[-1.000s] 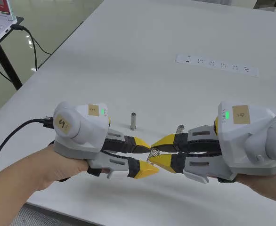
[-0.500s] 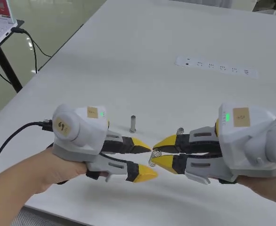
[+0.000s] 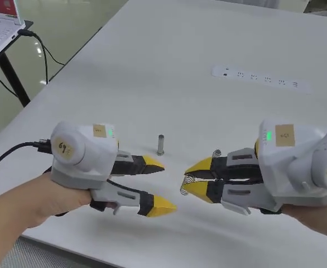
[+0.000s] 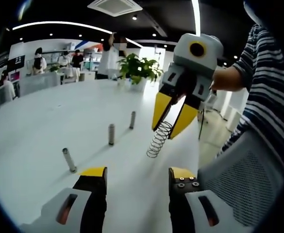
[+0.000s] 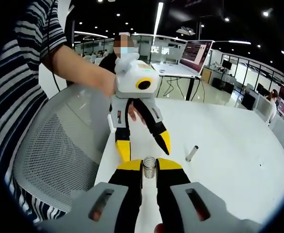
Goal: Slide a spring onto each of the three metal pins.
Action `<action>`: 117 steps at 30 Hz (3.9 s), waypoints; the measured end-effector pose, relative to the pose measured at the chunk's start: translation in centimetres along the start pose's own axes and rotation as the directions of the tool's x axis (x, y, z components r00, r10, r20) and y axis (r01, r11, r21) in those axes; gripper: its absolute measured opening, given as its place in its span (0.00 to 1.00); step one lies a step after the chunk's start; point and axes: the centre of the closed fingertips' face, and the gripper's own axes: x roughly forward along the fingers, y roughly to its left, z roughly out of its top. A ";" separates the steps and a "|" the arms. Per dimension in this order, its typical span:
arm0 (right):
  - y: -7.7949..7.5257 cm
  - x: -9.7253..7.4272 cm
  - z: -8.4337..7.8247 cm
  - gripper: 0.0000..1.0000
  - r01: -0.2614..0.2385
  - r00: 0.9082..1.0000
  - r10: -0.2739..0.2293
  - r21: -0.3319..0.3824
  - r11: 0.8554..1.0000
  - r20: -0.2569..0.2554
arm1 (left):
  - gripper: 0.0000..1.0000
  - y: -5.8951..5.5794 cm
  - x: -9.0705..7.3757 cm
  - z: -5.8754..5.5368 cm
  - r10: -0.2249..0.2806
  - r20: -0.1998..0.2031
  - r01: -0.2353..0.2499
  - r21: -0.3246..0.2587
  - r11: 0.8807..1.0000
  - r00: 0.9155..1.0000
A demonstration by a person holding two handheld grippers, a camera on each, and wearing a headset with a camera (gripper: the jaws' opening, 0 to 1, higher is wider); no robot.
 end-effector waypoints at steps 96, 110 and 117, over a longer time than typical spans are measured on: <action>-11.8 8.8 -0.4 0.07 0.199 0.980 -0.194 0.280 0.939 -0.047 | 0.98 6.0 -6.7 -0.6 0.227 0.101 -0.214 -0.127 0.969 0.969; -11.6 11.3 -3.3 0.08 0.209 0.975 -0.184 0.239 0.948 -0.125 | 0.98 6.2 -7.0 -0.9 0.233 0.085 -0.221 -0.129 0.967 0.969; -11.3 11.2 -3.3 0.08 0.210 0.975 -0.184 0.249 0.946 -0.124 | 0.98 6.3 -6.9 -1.1 0.233 0.082 -0.222 -0.131 0.966 0.969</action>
